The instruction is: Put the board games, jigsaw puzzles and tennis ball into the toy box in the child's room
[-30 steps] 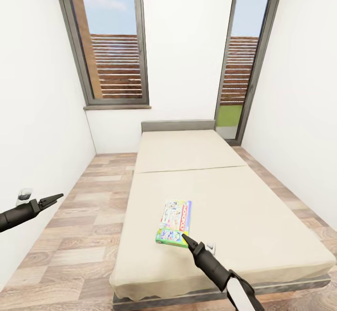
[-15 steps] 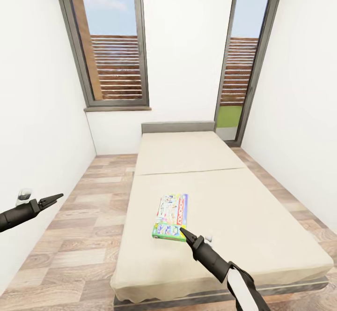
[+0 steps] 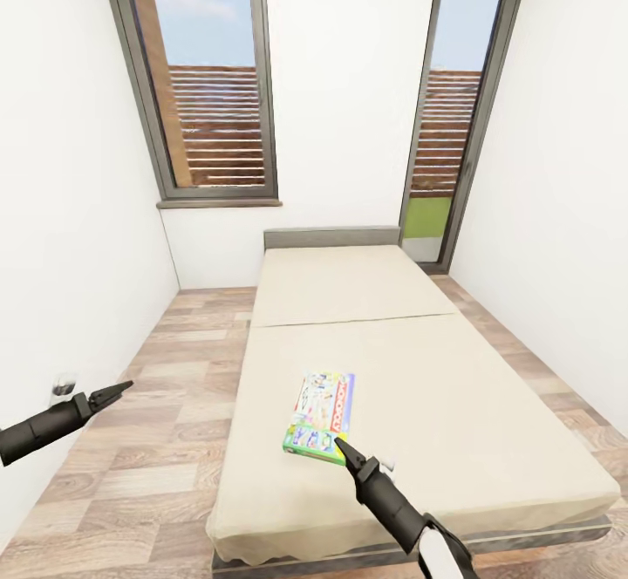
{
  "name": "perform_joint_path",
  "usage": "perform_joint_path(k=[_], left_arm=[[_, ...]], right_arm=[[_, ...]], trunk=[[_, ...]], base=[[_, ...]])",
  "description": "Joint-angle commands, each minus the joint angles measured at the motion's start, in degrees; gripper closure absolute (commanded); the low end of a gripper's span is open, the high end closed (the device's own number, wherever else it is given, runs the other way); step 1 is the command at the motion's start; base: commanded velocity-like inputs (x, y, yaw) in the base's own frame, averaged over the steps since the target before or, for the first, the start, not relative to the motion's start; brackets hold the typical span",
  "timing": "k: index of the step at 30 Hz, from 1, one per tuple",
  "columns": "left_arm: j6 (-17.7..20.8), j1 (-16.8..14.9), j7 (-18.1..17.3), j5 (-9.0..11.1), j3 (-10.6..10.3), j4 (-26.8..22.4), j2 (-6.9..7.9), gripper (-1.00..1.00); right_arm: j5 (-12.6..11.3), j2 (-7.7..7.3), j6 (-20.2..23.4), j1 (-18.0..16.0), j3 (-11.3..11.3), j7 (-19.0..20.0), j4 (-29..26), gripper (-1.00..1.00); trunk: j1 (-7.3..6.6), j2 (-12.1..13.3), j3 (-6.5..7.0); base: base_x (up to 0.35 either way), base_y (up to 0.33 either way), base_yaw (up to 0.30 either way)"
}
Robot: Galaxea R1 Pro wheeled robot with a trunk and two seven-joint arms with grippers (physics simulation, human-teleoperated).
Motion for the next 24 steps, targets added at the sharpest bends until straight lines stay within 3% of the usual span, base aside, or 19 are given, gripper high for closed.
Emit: perform_joint_path(k=[1, 10, 24], left_arm=[[0.6, -0.1, -0.2, 0.1, 0.1, 0.3, -0.26, -1.00], [0.5, 0.0, -0.2, 0.1, 0.1, 1.3, -0.40, -1.00], [0.1, 0.0, -0.8, 0.2, 0.1, 1.3, -0.38, -1.00]], right_arm=[[-0.4, -0.28, 0.1, 0.3, -0.1, 0.1, 0.0, 1.00], [-0.1, -0.72, -3.2, 1.3, 0.3, -0.1, -0.2, 1.00], [-0.1, -0.69, -6.9, 1.3, 0.4, -0.1, -0.5, 1.00]], trunk=[[0.00, 0.0, -0.05], [0.00, 0.0, -0.05], [0.00, 0.0, -0.05]], base=[[0.000, 0.000, 0.000], [0.000, 0.000, -0.030], [0.000, 0.000, -0.254]])
